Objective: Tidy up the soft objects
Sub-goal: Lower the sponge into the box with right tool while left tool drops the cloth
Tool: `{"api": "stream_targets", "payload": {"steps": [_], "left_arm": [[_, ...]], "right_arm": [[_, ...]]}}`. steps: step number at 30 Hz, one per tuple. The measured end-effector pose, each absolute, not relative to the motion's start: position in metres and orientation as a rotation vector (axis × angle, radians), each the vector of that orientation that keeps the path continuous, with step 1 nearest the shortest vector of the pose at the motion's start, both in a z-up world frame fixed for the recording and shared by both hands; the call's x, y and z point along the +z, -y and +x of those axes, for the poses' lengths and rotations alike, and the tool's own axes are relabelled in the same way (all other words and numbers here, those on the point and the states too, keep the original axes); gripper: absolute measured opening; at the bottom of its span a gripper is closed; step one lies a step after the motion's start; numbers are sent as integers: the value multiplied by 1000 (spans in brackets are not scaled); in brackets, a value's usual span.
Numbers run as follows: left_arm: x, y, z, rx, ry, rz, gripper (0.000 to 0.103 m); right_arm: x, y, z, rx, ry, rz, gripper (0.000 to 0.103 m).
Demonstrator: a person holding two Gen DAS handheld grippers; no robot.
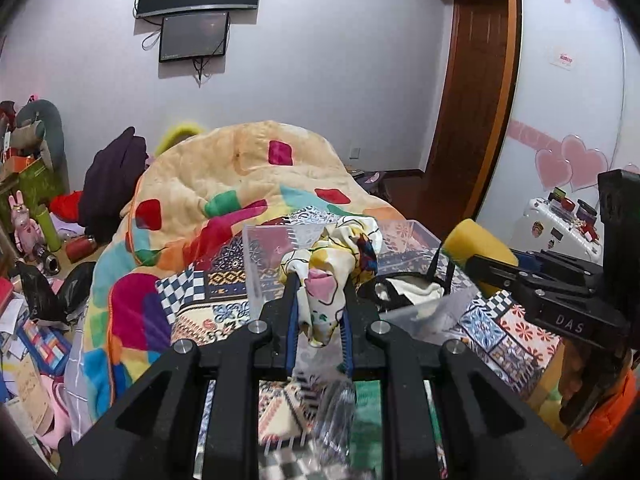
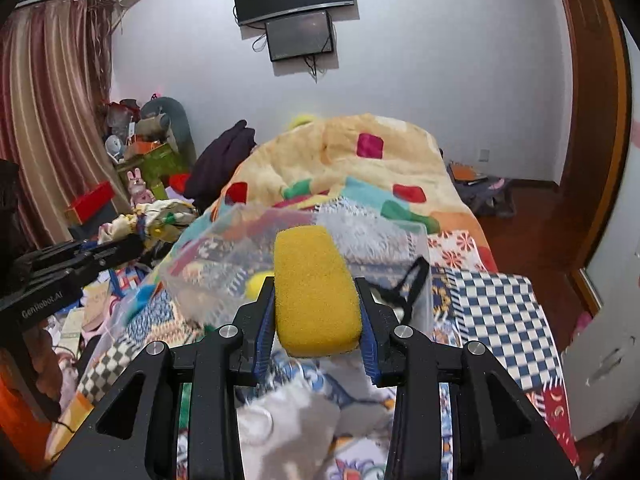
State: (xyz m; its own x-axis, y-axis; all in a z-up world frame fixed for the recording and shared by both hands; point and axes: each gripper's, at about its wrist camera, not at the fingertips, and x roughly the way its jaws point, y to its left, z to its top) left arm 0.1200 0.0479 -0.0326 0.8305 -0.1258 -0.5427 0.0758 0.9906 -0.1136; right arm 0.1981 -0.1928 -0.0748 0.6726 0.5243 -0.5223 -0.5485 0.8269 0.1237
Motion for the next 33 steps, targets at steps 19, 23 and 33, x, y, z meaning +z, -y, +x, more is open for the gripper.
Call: {"api": "stream_targets", "payload": {"steps": [19, 23, 33], "left_arm": [[-86, -44, 193, -72, -757, -93, 17], [-93, -41, 198, -72, -777, -91, 17], [-85, -38, 190, -80, -766, -89, 40]], "right_arm": [[-104, 165, 259, 546, -696, -44, 33], [-112, 163, 264, 547, -729, -52, 34], [-110, 167, 259, 530, -733, -54, 52]]}}
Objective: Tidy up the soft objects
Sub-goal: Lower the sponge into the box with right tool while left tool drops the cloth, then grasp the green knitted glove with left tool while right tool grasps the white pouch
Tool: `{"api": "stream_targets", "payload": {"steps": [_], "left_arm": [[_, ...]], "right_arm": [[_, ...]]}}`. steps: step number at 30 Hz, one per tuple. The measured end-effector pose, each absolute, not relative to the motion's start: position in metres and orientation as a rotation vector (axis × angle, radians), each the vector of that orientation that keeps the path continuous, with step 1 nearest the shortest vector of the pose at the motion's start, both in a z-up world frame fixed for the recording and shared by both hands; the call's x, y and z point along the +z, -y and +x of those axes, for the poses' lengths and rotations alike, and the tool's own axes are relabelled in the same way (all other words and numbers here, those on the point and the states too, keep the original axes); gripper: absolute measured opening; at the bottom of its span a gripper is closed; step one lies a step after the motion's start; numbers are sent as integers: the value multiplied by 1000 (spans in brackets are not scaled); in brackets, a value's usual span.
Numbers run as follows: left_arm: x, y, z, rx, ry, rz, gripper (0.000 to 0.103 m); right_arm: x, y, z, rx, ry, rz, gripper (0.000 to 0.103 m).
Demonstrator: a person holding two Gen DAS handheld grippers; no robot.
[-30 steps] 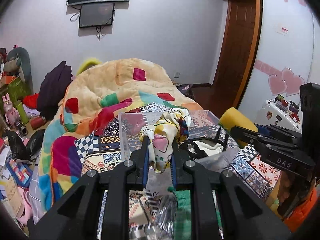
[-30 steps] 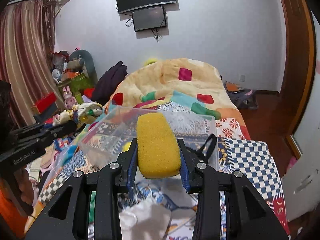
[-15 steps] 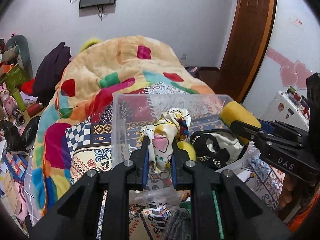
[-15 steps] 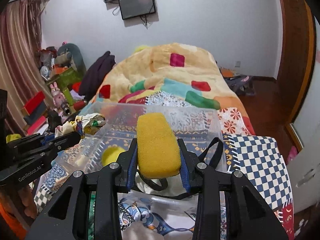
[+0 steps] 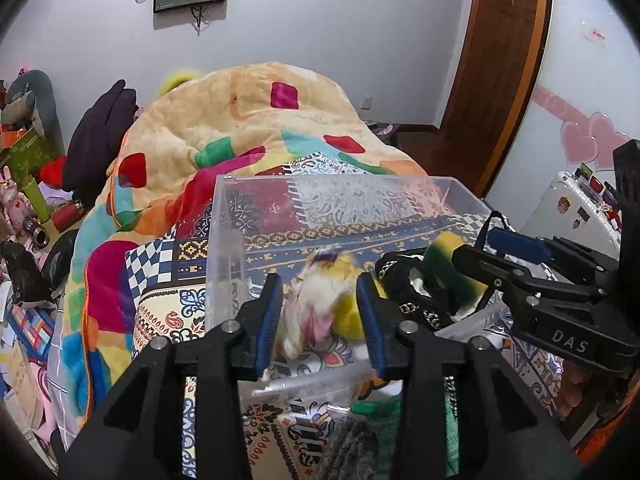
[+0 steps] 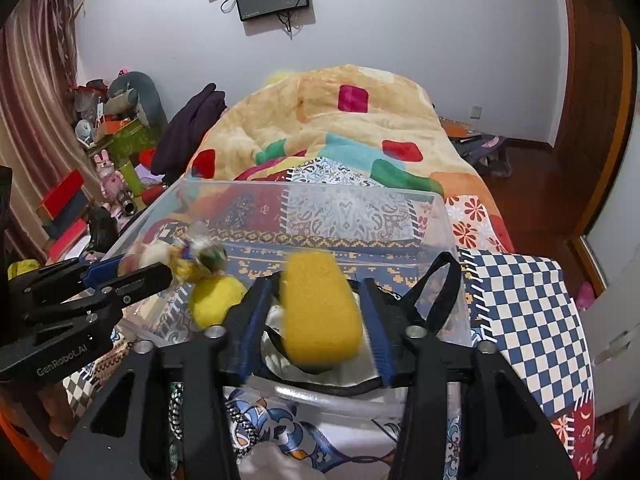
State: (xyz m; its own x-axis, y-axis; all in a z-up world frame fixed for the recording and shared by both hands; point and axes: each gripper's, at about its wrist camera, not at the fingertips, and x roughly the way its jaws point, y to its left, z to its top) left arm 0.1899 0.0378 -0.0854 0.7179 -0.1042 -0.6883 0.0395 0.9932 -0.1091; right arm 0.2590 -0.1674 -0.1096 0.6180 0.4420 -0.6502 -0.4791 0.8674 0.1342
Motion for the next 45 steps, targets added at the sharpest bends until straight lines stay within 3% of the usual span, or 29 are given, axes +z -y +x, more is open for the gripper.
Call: {"api": "stream_targets", "payload": {"steps": [6, 13, 20, 34, 37, 40, 43, 45], "left_arm": [[-69, -33, 170, -83, -715, -68, 56], [-52, -24, 137, -98, -653, -41, 83], [-58, -16, 111, -138, -680, -40, 87], [-103, -1, 92, -172, -791, -32, 87], [-108, 0, 91, -177, -801, -37, 78], [-113, 1, 90, -198, -816, -40, 66], [-115, 3, 89, -215, -819, -40, 53], [-115, 4, 87, -218, -813, -36, 48]], "right_arm": [[-94, 171, 239, 503, -652, -114, 64], [-75, 182, 210, 513, -569, -127, 75], [-86, 186, 189, 546, -592, -141, 75], [-140, 202, 176, 586, -803, -50, 75], [-148, 203, 176, 595, -835, -36, 75], [-152, 203, 173, 616, -856, -25, 69], [-154, 199, 172, 644, -870, -29, 56], [-157, 196, 170, 668, -880, -30, 41]]}}
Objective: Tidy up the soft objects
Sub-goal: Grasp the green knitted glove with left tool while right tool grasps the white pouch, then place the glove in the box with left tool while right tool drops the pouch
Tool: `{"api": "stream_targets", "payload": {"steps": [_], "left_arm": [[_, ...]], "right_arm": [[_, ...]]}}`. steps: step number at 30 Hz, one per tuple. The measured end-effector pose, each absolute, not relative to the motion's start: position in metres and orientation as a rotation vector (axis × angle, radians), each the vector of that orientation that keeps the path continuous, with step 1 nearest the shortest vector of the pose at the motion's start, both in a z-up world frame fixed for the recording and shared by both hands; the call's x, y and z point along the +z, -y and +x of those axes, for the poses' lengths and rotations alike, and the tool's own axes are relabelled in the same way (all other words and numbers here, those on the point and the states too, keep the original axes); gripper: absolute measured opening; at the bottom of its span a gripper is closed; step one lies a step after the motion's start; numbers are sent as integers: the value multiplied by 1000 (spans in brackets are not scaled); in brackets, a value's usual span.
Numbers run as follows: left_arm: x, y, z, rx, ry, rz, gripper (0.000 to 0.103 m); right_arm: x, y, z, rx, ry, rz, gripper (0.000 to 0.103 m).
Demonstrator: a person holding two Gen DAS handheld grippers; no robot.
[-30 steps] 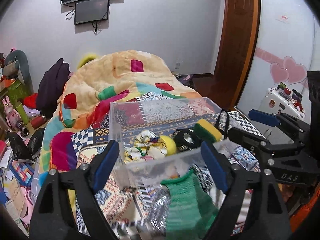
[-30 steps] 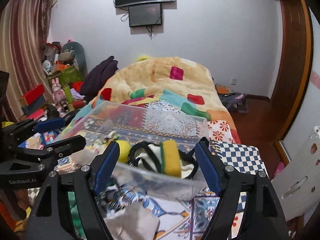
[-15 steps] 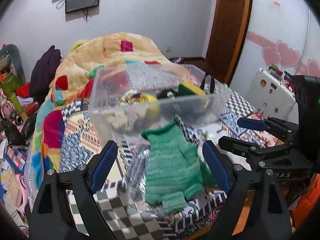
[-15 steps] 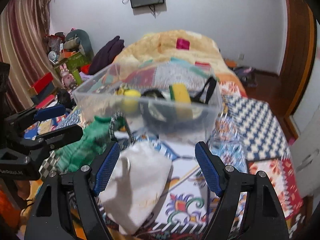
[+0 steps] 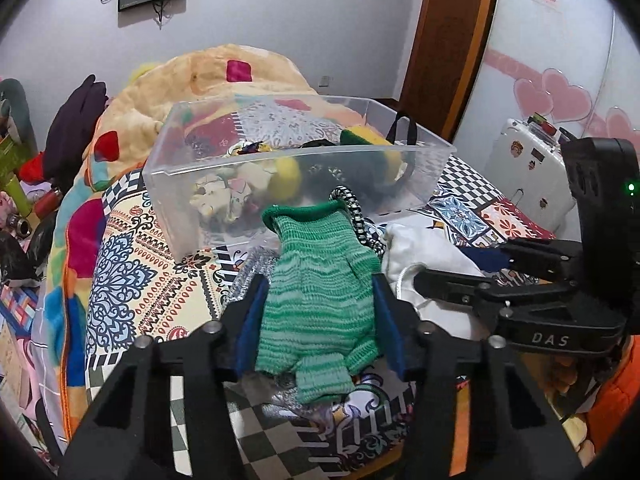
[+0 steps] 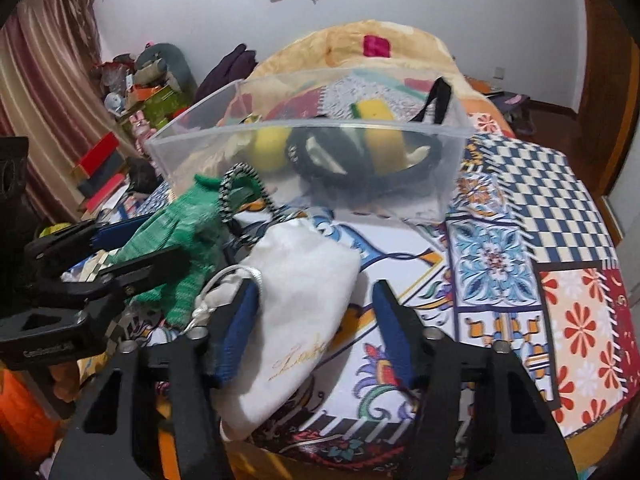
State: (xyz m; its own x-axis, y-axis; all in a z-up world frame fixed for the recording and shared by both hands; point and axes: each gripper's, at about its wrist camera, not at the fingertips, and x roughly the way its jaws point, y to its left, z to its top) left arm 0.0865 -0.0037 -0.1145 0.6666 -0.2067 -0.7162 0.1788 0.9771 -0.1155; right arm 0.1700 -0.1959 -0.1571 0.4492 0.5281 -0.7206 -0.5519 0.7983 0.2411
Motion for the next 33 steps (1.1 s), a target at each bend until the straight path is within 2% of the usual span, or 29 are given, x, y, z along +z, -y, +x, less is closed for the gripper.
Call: {"api": "stream_targets", "payload": {"steps": [3, 6, 13, 33], "left_arm": [[-112, 4, 82, -223, -803, -31, 37], [-108, 0, 78, -220, -793, -40, 32], [-90, -10, 71, -213, -748, -57, 27], [-22, -26, 93, -140, -536, -45, 27]], "right_arm": [[-156, 194, 169, 699, -881, -20, 28], [-152, 195, 167, 688, -856, -26, 23], [-135, 201, 161, 659, -779, -39, 22], [-70, 195, 182, 613, -537, -4, 22]]}}
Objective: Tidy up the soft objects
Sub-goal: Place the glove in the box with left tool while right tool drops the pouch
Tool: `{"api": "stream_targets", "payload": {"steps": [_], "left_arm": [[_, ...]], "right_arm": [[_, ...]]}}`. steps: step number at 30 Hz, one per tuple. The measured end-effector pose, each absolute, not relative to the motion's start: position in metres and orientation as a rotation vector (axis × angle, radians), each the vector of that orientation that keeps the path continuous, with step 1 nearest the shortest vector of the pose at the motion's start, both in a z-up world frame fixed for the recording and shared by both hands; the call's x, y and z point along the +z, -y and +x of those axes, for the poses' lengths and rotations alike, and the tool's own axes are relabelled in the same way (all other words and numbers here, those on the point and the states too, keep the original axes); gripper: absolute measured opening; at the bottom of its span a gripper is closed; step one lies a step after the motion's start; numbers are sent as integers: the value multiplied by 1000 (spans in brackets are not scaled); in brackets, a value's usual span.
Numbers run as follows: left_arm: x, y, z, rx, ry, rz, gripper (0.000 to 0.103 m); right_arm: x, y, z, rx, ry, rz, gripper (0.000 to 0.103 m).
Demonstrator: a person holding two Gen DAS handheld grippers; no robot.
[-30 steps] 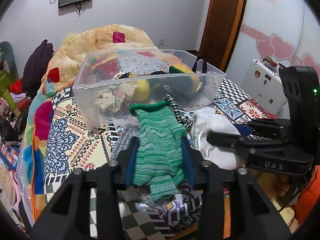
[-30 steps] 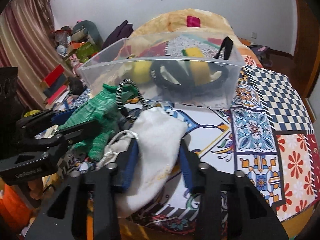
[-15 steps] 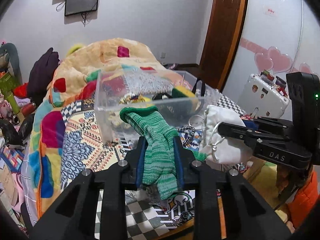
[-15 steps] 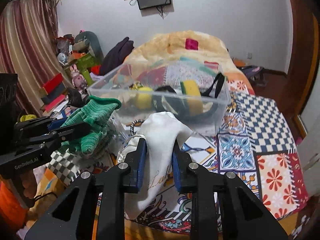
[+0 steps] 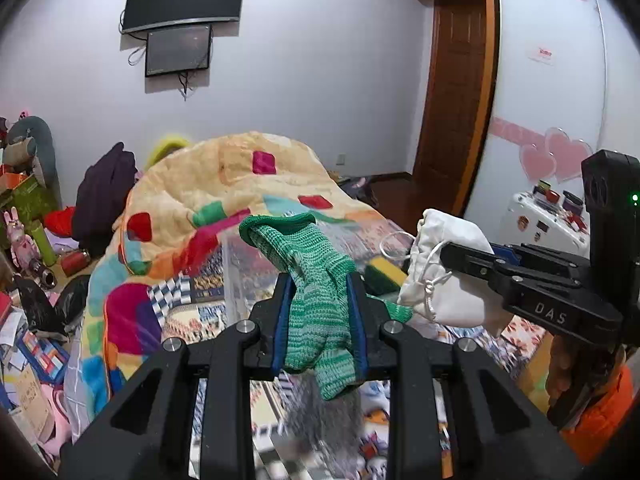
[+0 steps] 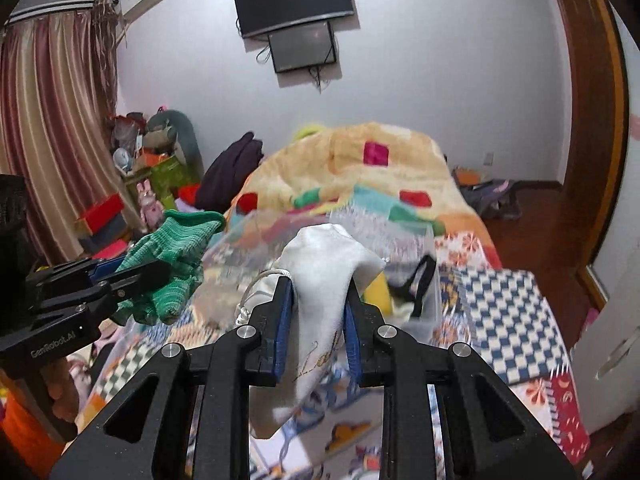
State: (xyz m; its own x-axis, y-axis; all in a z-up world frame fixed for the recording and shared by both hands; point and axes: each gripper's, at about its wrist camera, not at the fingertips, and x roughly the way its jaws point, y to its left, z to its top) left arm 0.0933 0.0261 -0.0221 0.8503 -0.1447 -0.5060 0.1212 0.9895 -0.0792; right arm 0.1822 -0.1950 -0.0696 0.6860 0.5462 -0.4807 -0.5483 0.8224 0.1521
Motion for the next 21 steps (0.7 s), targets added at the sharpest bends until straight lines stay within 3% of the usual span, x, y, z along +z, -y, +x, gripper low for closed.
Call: {"api": "stream_targets", "payload": {"steps": [8, 21], "left_arm": [[-29, -38, 133, -94, -556, -58, 27], [-80, -46, 184, -65, -711, -95, 27]], "right_arm": [[-64, 171, 209, 591, -512, -8, 22], [-91, 145, 242, 588, -630, -19, 22]]}}
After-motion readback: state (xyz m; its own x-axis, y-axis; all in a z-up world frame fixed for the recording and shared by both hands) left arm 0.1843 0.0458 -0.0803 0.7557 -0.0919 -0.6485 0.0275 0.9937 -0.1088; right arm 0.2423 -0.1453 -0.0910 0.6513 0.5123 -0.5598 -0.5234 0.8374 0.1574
